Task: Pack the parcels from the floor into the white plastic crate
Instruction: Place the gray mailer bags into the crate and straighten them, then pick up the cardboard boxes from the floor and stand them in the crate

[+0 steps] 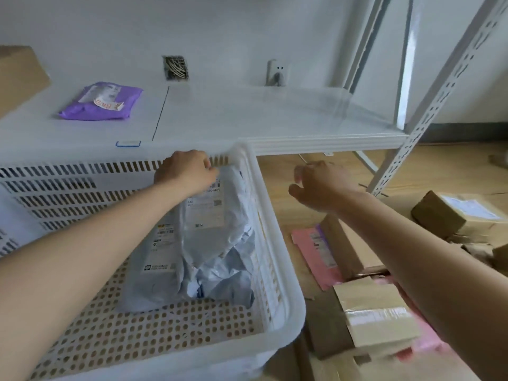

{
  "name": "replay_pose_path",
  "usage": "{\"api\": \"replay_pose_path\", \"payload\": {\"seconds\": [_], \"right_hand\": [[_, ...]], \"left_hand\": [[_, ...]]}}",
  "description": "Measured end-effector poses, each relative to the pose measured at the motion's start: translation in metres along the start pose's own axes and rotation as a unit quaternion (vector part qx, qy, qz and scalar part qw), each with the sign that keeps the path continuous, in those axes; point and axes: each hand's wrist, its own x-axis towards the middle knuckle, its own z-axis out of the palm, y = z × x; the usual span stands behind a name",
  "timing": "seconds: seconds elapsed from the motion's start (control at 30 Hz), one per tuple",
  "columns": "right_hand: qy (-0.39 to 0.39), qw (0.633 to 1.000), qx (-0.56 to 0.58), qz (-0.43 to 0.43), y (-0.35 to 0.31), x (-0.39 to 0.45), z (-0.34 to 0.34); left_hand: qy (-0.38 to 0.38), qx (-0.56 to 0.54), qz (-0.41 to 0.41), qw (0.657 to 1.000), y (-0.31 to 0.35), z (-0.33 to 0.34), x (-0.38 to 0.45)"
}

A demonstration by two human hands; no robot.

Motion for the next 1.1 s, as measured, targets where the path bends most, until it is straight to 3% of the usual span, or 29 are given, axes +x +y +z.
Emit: {"api": "replay_pose_path", "payload": {"seconds": [0.3,0.6,0.83,1.1], "right_hand": [[-0.053,0.993,-0.052,0.090,0.155,-0.045,-0.004],[-0.109,0.982,0.044,0.150,0.263,-0.051,0.051],[-0.193,0.932,0.247,0.181,0.297,-0.049,0.148],[-0.277,0.825,0.418,0.261,0.291,-0.049,0.215]], "left_hand": [[0.015,0.004,0.032,0.999,0.133,0.046,0.005],[-0.038,0.021,0.051,0.998,0.228,0.154,0.011],[-0.204,0.026,0.004,0.979,0.250,0.245,0.023],[-0.384,-0.056,-0.090,0.917,0.257,0.308,0.024]]}}
